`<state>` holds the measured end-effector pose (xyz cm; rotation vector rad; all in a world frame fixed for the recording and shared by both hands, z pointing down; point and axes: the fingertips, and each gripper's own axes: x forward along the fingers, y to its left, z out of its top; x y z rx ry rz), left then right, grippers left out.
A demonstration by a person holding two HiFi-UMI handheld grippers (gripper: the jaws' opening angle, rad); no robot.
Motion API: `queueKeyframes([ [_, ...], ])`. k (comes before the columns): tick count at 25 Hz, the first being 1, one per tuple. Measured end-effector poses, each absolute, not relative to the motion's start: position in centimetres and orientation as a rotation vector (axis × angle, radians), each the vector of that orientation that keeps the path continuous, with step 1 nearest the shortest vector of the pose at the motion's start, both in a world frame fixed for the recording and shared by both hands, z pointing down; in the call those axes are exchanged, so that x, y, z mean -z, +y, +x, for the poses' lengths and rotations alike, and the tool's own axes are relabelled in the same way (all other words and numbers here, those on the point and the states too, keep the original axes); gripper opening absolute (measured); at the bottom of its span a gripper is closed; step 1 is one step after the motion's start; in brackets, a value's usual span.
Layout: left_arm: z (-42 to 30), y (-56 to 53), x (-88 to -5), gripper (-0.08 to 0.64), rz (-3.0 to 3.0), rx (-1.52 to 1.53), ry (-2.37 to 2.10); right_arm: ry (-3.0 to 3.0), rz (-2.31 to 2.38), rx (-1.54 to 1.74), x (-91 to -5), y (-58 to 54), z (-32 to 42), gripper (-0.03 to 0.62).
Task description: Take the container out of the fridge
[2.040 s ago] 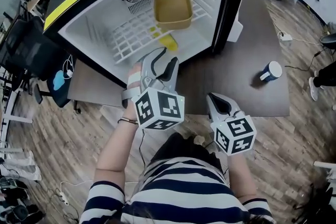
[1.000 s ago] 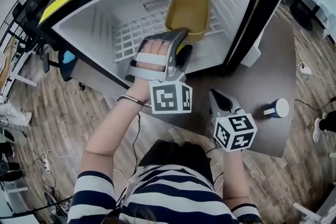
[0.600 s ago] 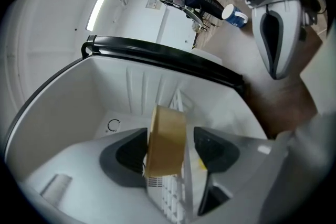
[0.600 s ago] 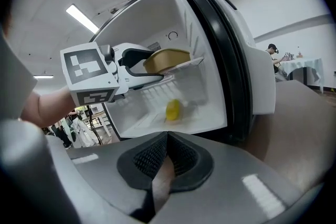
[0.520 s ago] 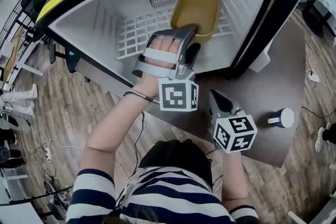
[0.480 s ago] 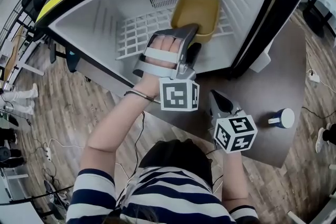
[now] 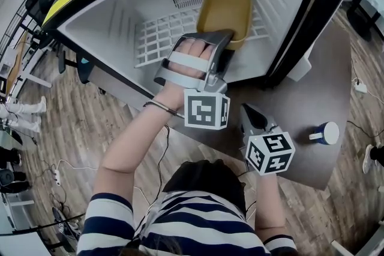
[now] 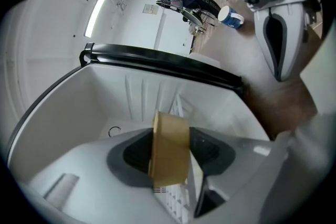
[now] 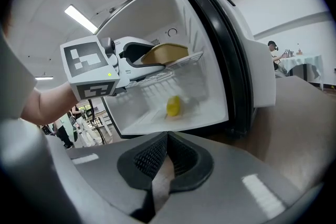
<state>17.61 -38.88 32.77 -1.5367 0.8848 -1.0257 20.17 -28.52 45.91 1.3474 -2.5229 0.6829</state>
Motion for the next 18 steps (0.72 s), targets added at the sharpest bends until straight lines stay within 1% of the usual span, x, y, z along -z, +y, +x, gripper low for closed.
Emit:
queueKeyframes([
  [11, 15.7, -35.8, -32.5, 0.000, -1.548, 1.031, 0.797, -2.501, 1.368, -0.667, -45.5, -26.9, 19.2, -0.006],
  [18, 13.8, -32.9, -32.1, 0.000, -1.570, 0.978, 0.738, -2.478, 1.414, -0.655, -44.8, -25.6, 18.0, -0.006],
])
